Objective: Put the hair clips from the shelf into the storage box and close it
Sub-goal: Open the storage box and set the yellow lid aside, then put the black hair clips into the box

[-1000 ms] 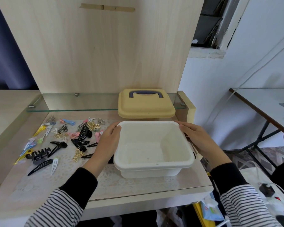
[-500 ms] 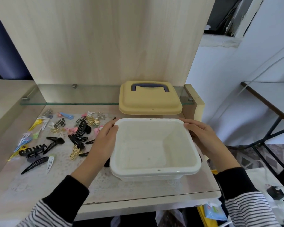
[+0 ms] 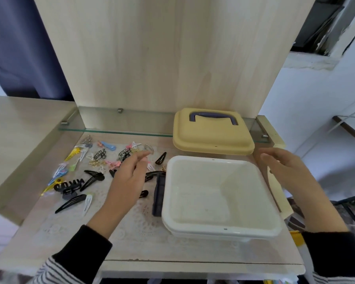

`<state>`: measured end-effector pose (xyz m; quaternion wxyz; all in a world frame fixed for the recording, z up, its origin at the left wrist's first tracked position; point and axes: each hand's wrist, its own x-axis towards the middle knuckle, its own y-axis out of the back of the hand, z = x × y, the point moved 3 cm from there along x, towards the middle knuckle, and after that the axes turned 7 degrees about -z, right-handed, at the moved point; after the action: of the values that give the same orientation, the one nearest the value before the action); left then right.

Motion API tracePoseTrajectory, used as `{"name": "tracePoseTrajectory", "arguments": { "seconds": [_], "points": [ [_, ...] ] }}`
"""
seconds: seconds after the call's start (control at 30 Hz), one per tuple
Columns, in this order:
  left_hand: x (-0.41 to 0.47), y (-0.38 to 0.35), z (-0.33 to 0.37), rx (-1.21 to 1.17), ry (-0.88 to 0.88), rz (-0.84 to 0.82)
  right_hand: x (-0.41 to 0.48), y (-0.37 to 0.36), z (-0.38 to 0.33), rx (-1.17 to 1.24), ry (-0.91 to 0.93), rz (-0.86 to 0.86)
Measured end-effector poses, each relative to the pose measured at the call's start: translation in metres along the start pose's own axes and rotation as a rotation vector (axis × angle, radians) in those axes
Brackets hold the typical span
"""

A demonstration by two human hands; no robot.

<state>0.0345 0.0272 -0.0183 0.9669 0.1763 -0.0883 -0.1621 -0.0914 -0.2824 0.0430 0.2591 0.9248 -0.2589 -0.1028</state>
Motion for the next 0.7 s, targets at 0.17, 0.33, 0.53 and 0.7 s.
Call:
{"name": "tracePoseTrajectory", "arguments": {
  "seconds": [0.17,0.33,0.53,0.7],
  "points": [
    [-0.003,0.045,-0.021,0.307,-0.06,0.162,-0.023,-0.024,-0.066,-0.095,0.166,0.181],
    [-0.012,0.09,-0.038,0.426,-0.041,0.269,-0.055,-0.089,-0.135,-0.131,0.463,0.215],
    [-0.025,0.13,-0.073,0.57,0.07,0.209,-0.077,-0.193,-0.171,-0.265,0.627,0.032],
    [-0.035,0.142,-0.097,0.578,0.109,0.18,-0.066,-0.269,-0.144,-0.518,0.506,-0.139]
  ]
}}
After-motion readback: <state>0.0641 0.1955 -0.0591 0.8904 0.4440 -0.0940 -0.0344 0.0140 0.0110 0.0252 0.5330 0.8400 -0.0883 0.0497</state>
